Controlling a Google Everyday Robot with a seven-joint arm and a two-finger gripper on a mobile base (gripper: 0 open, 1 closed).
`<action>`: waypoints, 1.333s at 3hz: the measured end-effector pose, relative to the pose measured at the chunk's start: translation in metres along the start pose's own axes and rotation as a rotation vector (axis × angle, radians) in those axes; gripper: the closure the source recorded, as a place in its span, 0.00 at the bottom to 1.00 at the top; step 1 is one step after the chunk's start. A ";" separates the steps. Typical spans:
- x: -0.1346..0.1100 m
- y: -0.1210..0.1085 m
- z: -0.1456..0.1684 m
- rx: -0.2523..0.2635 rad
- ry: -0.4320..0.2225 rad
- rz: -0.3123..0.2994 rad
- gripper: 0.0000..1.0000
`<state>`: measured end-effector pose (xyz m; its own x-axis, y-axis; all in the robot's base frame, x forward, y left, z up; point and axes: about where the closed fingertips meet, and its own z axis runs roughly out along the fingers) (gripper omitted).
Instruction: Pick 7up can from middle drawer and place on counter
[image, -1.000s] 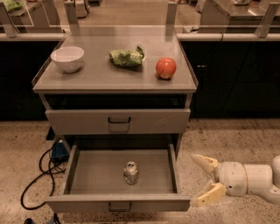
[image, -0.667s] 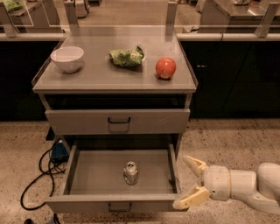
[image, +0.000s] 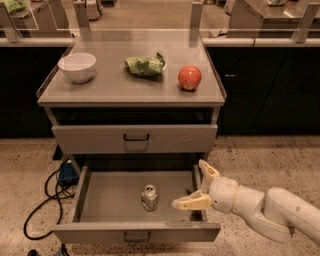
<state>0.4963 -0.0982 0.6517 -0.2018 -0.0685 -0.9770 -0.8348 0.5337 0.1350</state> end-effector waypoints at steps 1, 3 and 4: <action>0.003 -0.013 0.008 0.054 0.019 -0.016 0.00; -0.005 -0.028 0.017 -0.003 -0.035 0.006 0.00; 0.001 -0.055 0.044 -0.047 -0.107 0.043 0.00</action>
Offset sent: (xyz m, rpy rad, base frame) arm 0.0138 0.0013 -0.0044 -0.0320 -0.0111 -0.0446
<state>0.5649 -0.0905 0.6358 -0.1843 0.0456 -0.9818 -0.8501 0.4940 0.1825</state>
